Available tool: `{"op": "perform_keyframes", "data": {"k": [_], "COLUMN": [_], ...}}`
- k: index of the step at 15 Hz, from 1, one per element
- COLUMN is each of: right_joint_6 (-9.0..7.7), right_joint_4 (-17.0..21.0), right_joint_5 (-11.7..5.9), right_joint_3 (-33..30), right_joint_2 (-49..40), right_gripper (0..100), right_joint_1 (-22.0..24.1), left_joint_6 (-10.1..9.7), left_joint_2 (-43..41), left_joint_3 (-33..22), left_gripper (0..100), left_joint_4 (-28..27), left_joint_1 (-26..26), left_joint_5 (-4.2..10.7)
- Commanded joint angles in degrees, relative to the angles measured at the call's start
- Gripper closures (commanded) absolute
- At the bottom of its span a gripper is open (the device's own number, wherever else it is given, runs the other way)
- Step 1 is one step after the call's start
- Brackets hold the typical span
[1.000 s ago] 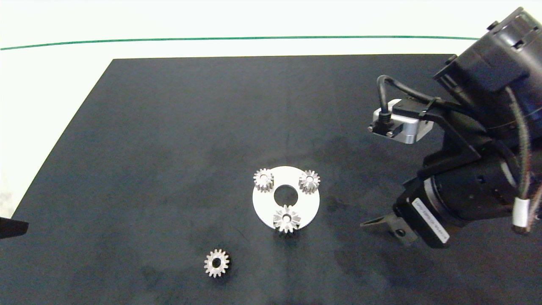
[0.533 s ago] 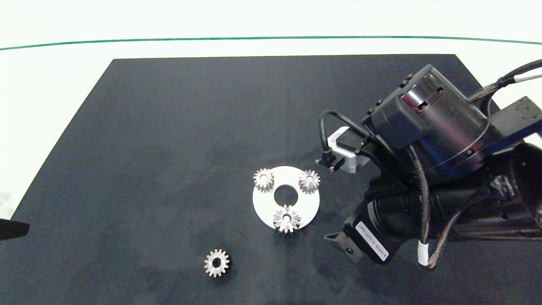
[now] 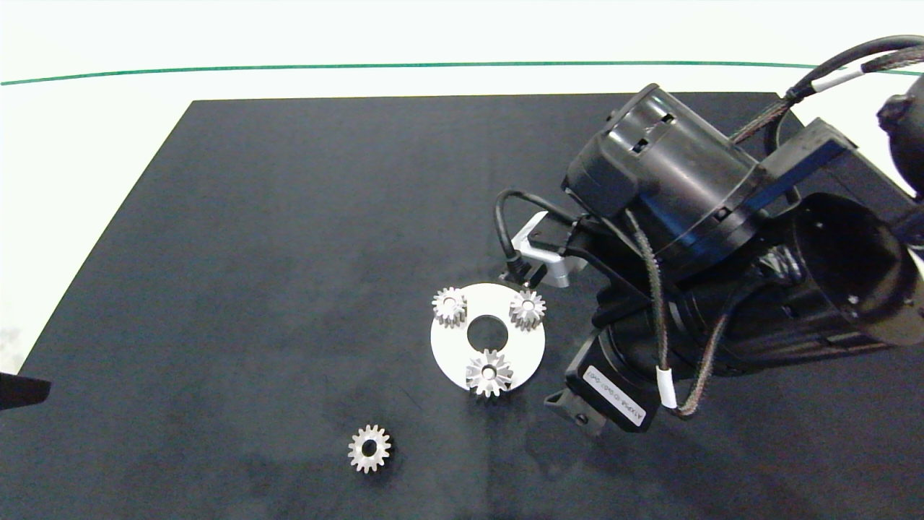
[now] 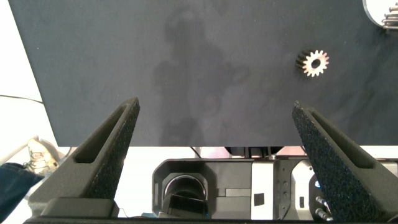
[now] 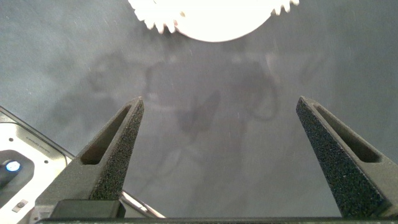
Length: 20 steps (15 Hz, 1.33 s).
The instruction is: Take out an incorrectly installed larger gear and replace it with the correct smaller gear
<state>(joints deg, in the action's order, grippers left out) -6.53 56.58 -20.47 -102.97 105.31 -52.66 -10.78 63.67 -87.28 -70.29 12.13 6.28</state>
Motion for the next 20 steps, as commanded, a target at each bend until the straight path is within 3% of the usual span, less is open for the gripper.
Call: {"op": "perform_keyframes", "data": {"k": [1, 3, 6, 20], "right_joint_6": [-1.73, -2.34, -4.28, -4.36], "right_joint_4": [0.4, -0.8, -2.9, -10.3], "right_joint_5": [1.48, 2.98, 2.98, 3.33], "right_joint_3": [-2.4, -2.4, -2.4, -0.6], "right_joint_2": [3.9, 4.7, 5.8, 9.6], "right_gripper": [0, 0, 0, 0], "right_joint_1": [0.0, 0.0, 0.0, -0.6], "left_joint_6": [-0.03, -0.03, 0.05, 0.05], "left_joint_2": [-0.2, -0.6, -0.6, -1.0], "left_joint_3": [0.0, 0.0, 0.0, 0.0], "left_gripper": [0, 0, 0, 0], "left_joint_4": [-0.4, -0.3, -0.2, -0.2], "left_joint_1": [0.0, 0.0, 0.0, 0.0], "left_joint_5": [0.05, 0.05, 0.05, 0.05]}}
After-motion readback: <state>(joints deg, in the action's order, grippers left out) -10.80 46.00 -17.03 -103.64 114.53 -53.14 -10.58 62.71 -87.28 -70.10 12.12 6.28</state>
